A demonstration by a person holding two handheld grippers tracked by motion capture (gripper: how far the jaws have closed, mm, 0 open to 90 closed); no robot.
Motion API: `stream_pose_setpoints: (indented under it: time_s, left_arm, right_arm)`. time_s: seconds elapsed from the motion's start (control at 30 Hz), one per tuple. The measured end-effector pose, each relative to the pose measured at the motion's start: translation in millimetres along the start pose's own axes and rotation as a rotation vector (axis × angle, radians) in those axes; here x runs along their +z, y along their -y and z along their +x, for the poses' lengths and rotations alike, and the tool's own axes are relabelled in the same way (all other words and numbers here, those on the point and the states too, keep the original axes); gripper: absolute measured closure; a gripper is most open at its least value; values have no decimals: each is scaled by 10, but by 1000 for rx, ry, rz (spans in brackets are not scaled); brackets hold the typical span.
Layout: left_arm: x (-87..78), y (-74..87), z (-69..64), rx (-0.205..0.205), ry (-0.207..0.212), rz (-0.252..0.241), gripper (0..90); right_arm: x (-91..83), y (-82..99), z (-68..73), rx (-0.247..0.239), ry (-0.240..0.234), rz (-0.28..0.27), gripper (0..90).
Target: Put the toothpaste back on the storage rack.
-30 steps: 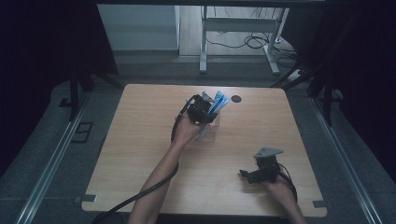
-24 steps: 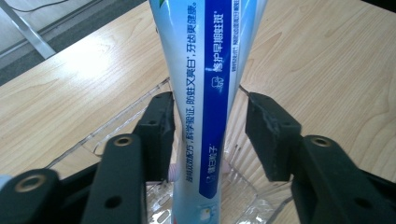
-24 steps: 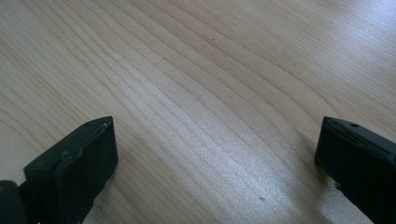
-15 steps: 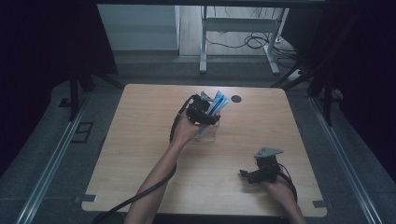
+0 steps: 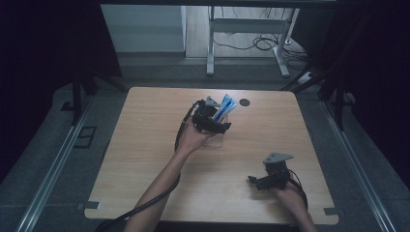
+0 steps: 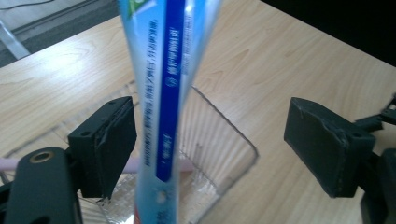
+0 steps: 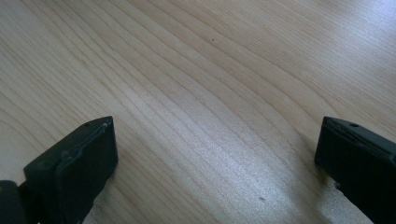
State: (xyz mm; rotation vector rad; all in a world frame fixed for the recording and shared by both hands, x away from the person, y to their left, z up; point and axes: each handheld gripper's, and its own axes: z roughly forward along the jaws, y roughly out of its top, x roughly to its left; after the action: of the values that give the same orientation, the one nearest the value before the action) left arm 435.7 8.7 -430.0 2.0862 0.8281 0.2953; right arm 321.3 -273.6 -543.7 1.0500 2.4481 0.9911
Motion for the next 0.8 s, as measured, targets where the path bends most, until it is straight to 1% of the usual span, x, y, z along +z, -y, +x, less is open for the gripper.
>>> stream_pose_setpoints:
  time_s: [0.23, 0.37, 0.7, 0.8]
  left_arm:
    - [-79, 93, -58, -3, 18, -17, 153]
    - [-125, 139, -55, -2, 21, -25, 154]
    - [-269, 284, -34, -24, 32, -34, 156]
    - [-321, 323, -40, -19, 28, -38, 155]
  right_arm:
    - [0, 0, 1, 1, 0, 1, 0]
    - [0, 0, 0, 0, 0, 0, 0]
    - [0, -1, 0, 1, 1, 0, 0]
    - [1, 0, 2, 2, 1, -1, 0]
